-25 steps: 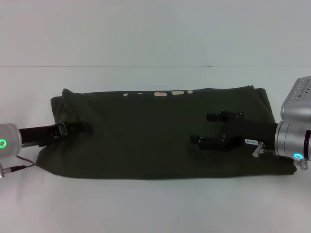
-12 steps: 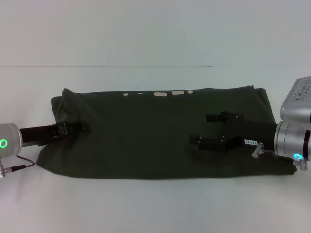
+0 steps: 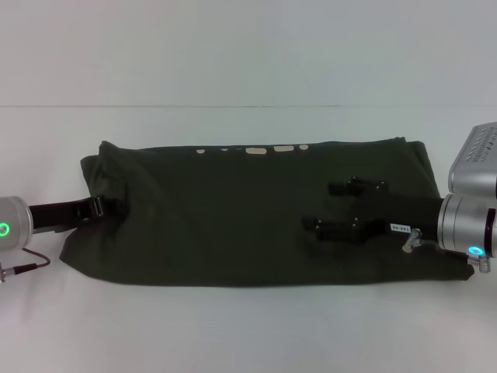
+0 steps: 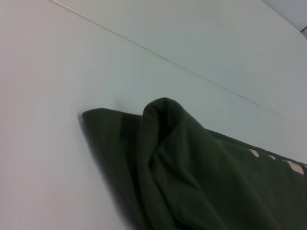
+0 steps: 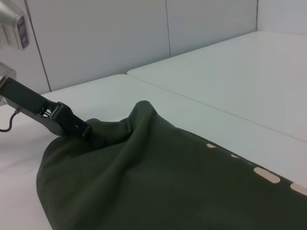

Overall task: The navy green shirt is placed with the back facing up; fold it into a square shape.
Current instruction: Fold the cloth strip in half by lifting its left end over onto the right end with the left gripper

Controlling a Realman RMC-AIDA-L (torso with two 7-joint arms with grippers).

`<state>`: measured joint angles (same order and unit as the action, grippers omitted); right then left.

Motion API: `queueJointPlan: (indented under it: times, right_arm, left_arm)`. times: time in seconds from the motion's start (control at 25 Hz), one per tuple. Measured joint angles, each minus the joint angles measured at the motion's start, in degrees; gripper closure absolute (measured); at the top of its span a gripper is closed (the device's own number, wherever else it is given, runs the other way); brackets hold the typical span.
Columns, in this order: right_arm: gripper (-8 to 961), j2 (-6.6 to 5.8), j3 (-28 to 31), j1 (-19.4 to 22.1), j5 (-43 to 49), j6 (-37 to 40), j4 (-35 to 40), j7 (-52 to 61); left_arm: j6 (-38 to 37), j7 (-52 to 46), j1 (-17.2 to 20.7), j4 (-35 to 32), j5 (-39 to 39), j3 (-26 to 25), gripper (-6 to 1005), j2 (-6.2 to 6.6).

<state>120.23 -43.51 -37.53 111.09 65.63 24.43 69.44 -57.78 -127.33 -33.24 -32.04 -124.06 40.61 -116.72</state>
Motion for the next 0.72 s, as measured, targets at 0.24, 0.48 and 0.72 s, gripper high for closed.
queueJointPlan:
  times: [0.24,0.48,0.72]
  right_arm:
    - [34,0.00,0.0,0.0,0.0,0.0,0.0,0.1]
    - [34,0.00,0.0,0.0,0.0,0.1,0.0,0.1]
    - [34,0.00,-0.1,-0.1,0.0,0.1,0.0,0.1]
  left_arm:
    - [0.0,0.3,-0.2,-0.1,0.0,0.0,815,0.01]
    - [0.0,0.8,-0.3,-0.1,-0.1,0.2,926,0.02]
    - [-0.1,0.3,0.2,-0.1,-0.8,0.9,945,1.07]
